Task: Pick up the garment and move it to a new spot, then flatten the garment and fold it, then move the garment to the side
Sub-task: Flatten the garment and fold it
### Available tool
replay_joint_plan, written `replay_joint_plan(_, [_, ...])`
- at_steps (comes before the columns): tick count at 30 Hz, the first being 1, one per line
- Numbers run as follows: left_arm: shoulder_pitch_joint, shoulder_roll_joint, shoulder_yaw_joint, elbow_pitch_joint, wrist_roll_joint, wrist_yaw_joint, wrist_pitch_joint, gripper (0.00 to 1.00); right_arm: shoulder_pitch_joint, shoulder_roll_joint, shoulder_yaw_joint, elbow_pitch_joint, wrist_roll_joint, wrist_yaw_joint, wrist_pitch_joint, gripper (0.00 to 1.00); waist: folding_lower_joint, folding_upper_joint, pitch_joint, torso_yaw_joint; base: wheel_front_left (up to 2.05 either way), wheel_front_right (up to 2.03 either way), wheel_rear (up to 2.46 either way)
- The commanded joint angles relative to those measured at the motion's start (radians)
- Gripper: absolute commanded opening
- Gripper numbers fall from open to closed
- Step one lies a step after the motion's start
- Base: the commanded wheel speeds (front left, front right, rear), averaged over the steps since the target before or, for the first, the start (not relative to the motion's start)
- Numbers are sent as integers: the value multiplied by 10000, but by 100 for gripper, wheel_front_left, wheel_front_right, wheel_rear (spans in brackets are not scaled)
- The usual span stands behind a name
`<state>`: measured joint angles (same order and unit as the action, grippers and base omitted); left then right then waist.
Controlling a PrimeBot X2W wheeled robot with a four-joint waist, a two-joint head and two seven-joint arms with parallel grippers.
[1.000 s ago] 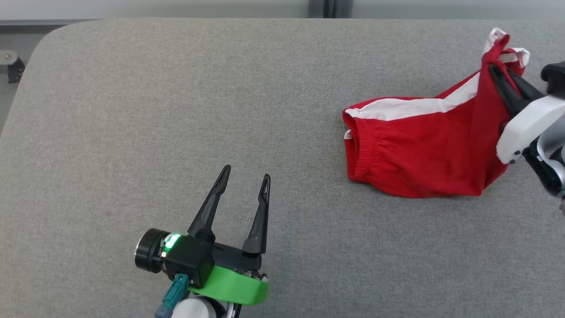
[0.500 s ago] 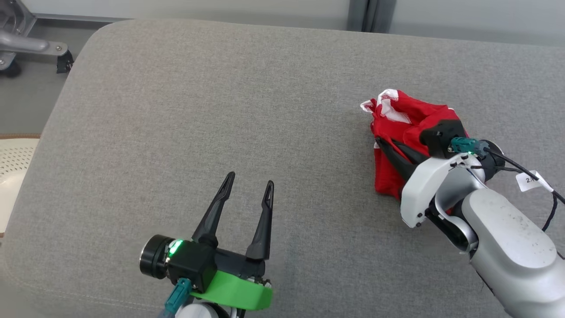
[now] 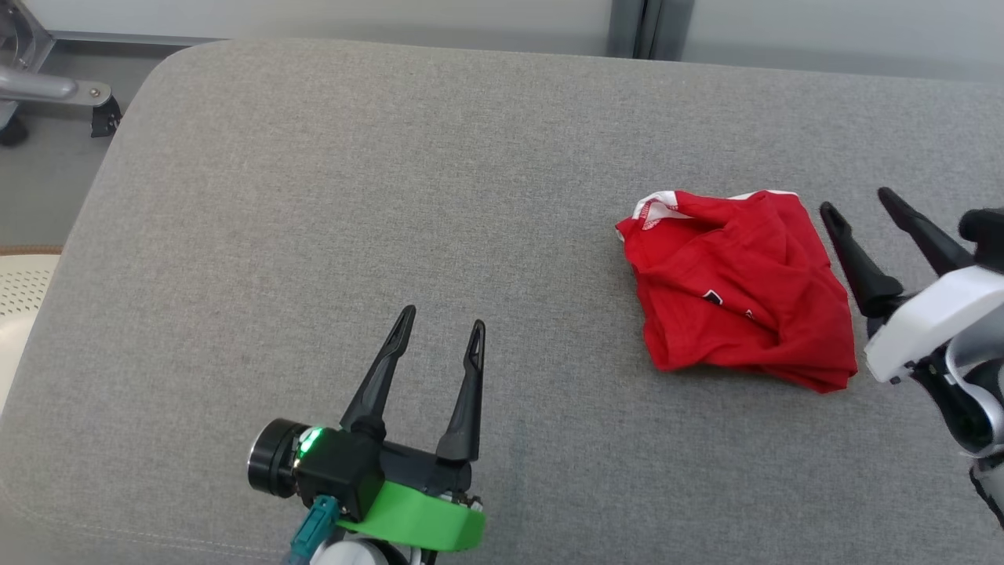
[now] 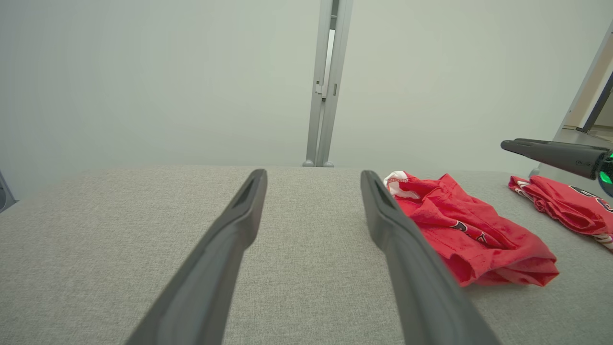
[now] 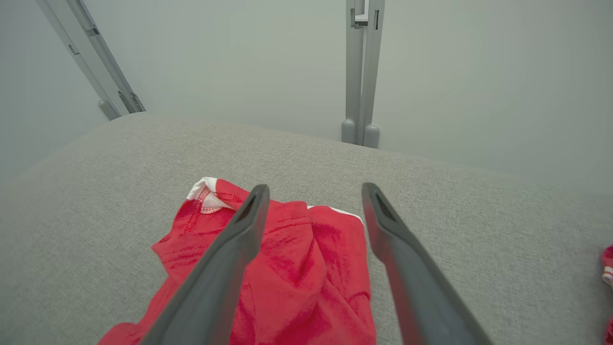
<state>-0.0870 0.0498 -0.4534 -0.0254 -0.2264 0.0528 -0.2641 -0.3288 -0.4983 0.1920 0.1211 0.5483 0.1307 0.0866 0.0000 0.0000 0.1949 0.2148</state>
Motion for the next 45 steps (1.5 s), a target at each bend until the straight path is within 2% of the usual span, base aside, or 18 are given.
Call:
replay_joint_plan(1, [194,19,31,-25,60,-22,2,100,327,-68,-226,-84,105,1,130,100,0,0,11,-6,0,0,0])
replay_joint_plan(5, [157,19,-14,-21,84,-76,2,100,615,-283,-437,-348,175,1,410,100,0,0,149,15,0,0,0])
replay_joint_plan(11, [-65,19,-186,25,-6,-106,2,100,136,-253,533,-489,258,1,807,100,0,0,335,135,0,0,0])
replay_joint_plan(17, [-267,19,-356,121,-186,-74,2,100,-620,-506,1740,384,108,-1,1032,100,0,0,465,453,0,0,0])
replay_joint_plan(22, [-263,19,-442,122,-331,12,2,100,-1057,-751,2307,1253,13,-1,1033,100,0,0,509,693,0,0,0])
replay_joint_plan(23, [-263,19,-457,118,-356,25,2,100,-1126,-765,2407,1389,97,-1,1015,94,0,0,521,727,0,0,0])
replay_joint_plan(24, [-267,19,-460,116,-380,39,2,100,-1188,-808,2486,1495,132,-1,999,62,0,0,534,750,0,0,0])
replay_joint_plan(25, [-279,19,-463,115,-402,59,4,100,-1272,-862,2583,1592,164,-1,959,43,0,0,551,768,0,0,0])
replay_joint_plan(26, [-299,19,-465,109,-408,81,3,100,-1345,-901,2667,1676,225,-1,913,18,0,0,566,778,0,0,0])
replay_joint_plan(27, [-314,19,-458,102,-414,89,4,100,-1392,-914,2753,1729,262,-1,863,0,0,0,575,780,0,0,0])
replay_joint_plan(35, [-256,19,-276,83,-302,132,4,100,-1481,-1036,3112,1454,255,-1,64,0,0,0,458,535,0,0,0])
replay_joint_plan(41, [-113,19,-136,64,-136,27,3,100,-897,-1142,3403,130,-6,-1,-439,0,0,0,397,164,0,0,0])
replay_joint_plan(45, [-102,19,-84,56,-35,-22,3,100,-460,-1087,3706,-644,-46,-1,-408,0,0,0,393,-95,0,0,0])
